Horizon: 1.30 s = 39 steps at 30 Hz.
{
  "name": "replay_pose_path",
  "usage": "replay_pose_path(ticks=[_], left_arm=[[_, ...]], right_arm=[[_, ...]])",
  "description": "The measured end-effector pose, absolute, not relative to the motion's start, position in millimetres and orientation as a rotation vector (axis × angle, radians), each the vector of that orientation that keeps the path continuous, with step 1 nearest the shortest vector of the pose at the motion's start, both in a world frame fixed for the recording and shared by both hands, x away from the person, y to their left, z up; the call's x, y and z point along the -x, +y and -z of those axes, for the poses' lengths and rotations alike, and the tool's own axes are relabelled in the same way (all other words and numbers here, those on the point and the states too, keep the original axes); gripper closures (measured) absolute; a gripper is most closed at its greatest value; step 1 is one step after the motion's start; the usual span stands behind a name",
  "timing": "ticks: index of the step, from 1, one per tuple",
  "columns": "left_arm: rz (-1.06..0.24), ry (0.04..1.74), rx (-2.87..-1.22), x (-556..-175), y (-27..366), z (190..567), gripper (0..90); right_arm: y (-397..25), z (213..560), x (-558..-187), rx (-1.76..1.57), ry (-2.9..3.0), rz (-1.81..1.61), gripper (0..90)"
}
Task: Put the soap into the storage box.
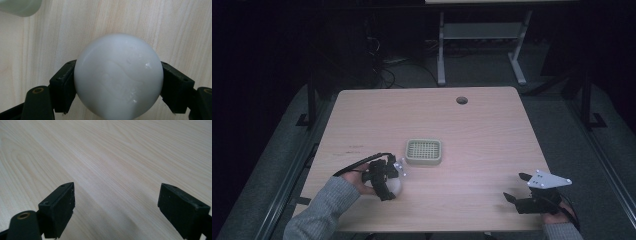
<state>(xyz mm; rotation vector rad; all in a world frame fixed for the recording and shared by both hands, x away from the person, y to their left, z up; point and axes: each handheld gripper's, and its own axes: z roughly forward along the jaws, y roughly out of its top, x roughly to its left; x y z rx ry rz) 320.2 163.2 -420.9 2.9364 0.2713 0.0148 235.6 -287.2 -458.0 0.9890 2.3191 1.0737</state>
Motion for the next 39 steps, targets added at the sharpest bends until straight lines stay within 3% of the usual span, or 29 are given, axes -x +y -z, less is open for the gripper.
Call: replay_pose_path(ticks=[39], left_arm=[[-0.025, 0.235, -2.960, -346.1, 147.4, 399.5, 23.6]], right_arm=[[-288.8, 457.8, -236.3, -0.985, 2.311, -1.082, 13.7]])
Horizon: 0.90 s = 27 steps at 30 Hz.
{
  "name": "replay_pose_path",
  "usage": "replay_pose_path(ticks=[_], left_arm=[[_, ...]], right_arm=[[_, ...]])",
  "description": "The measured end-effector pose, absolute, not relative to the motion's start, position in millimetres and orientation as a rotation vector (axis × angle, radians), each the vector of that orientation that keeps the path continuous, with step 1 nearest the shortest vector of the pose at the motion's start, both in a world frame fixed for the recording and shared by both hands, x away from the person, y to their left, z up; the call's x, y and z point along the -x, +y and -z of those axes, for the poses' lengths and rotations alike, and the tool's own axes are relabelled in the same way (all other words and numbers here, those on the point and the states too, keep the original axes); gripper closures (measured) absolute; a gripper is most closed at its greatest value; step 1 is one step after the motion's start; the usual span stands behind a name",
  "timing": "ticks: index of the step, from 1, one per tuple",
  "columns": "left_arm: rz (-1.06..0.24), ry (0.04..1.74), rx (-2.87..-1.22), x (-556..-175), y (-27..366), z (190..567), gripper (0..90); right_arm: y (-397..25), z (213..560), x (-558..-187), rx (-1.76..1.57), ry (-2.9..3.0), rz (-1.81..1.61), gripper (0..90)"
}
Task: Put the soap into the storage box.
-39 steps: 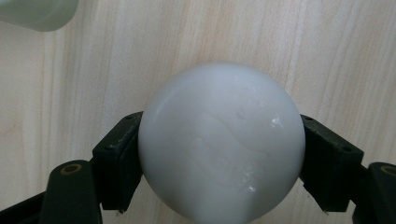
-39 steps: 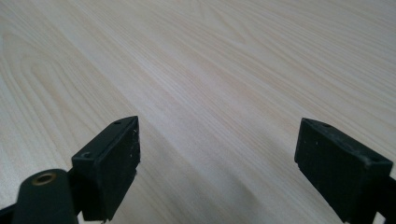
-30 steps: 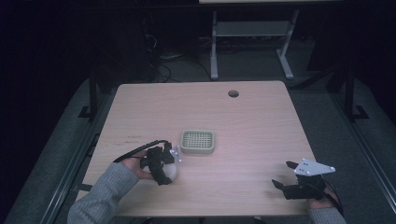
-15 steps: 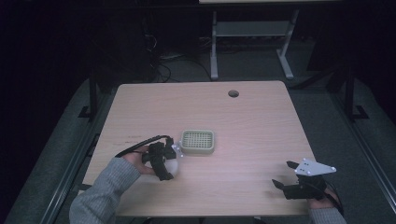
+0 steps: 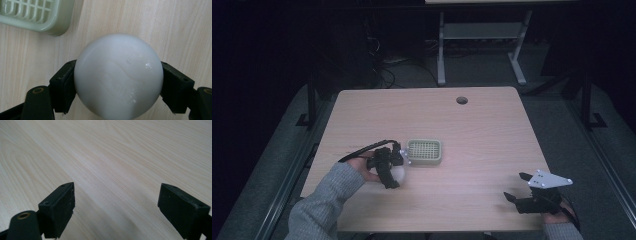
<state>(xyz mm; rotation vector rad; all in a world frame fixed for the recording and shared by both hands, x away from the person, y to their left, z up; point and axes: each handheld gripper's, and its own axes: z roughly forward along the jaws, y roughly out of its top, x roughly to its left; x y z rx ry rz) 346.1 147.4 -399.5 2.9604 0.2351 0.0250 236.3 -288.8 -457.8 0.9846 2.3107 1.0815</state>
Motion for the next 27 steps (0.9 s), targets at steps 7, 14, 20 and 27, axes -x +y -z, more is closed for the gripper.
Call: replay_pose_path(ticks=[7, 14, 20, 27], left_arm=[[-0.030, 0.229, -2.964, -352.9, 143.0, 396.7, 23.6], [-0.030, 0.218, -2.970, -360.6, 136.5, 393.8, 23.6], [-0.032, 0.205, -2.977, -363.9, 129.8, 389.9, 23.6], [-0.040, 0.201, -2.975, -369.9, 125.2, 384.8, 23.6]], right_arm=[[-288.9, 457.3, -235.7, -0.989, 2.307, -1.084, 13.7], [-289.6, 456.7, -235.5, -0.990, 2.304, -1.092, 13.7], [-289.7, 456.6, -235.3, -0.986, 2.304, -1.094, 13.7], [-289.8, 456.7, -235.6, -0.981, 2.309, -1.092, 13.7]])
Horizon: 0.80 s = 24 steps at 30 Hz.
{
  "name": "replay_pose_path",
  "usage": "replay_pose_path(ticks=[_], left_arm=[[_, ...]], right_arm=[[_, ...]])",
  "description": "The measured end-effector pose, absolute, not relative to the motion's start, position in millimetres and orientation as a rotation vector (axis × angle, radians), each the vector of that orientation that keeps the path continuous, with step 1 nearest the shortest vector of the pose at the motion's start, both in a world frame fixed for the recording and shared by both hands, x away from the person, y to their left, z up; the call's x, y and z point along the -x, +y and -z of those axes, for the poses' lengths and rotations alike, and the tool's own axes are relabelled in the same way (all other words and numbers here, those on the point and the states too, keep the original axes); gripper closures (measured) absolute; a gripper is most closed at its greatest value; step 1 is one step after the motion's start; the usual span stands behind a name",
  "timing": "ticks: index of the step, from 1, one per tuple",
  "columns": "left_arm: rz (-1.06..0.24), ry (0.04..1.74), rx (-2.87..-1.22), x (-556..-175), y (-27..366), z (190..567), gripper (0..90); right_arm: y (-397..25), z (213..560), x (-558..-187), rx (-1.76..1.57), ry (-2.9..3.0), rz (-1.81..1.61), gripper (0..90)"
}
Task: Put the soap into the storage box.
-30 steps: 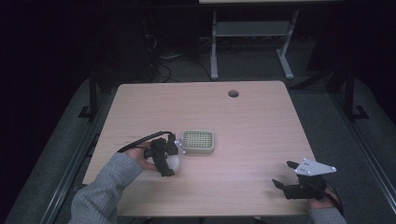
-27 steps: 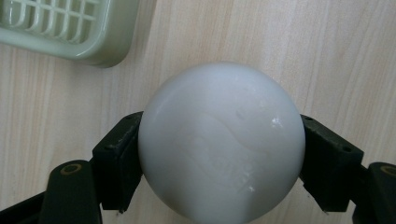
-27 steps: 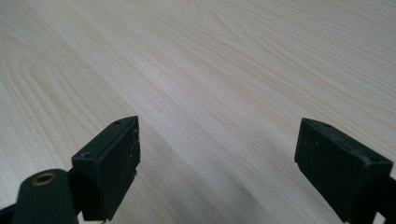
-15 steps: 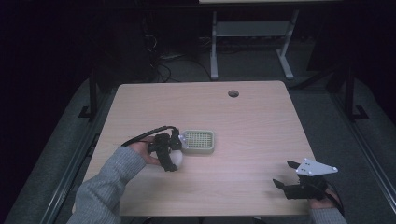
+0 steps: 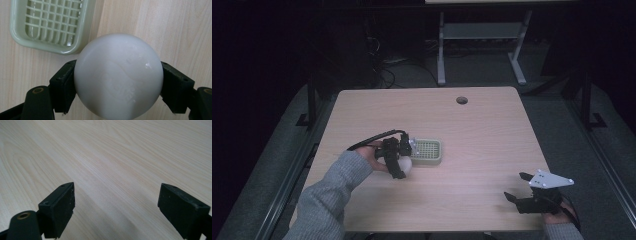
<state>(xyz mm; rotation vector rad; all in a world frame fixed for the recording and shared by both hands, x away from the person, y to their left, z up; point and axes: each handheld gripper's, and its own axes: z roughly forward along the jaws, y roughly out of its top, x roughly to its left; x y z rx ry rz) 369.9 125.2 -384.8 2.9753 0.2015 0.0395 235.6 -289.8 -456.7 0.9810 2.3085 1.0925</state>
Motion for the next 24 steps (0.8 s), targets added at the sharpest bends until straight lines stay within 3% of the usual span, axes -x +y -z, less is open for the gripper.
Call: replay_pose_path(ticks=[24], left_arm=[[-0.061, 0.178, -2.983, -399.3, 103.8, 370.2, 23.6]], right_arm=[[-290.4, 456.9, -235.7, -0.985, 2.306, -1.102, 13.7]])
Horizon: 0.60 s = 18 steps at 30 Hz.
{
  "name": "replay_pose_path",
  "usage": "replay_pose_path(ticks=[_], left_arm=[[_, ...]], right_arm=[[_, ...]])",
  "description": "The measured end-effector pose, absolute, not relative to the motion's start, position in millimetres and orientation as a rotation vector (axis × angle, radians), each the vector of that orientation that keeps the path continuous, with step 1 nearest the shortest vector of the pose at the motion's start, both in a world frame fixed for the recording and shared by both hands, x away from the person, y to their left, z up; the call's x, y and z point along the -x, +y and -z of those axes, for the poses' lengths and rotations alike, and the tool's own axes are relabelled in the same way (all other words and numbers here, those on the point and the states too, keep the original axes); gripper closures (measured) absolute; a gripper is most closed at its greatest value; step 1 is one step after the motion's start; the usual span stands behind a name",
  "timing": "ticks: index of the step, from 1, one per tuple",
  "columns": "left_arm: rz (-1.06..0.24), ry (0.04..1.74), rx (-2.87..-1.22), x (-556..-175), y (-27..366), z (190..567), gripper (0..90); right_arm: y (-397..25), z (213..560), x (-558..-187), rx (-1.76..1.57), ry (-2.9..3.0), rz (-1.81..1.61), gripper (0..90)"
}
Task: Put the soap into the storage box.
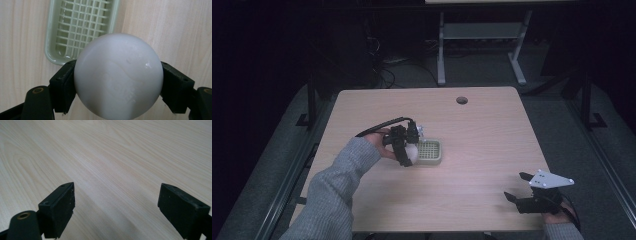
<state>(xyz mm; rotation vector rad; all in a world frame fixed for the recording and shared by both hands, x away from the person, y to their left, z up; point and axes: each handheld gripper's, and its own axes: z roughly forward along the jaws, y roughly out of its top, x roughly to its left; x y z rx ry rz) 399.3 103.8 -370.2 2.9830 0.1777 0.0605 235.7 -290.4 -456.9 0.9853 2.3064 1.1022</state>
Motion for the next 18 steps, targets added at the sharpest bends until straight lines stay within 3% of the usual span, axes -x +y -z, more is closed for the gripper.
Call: replay_pose_path(ticks=[18], left_arm=[[-0.079, 0.139, -3.007, -416.0, 78.7, 360.6, 23.6]], right_arm=[[-290.2, 456.3, -236.3, -0.983, 2.298, -1.117, 13.7]])
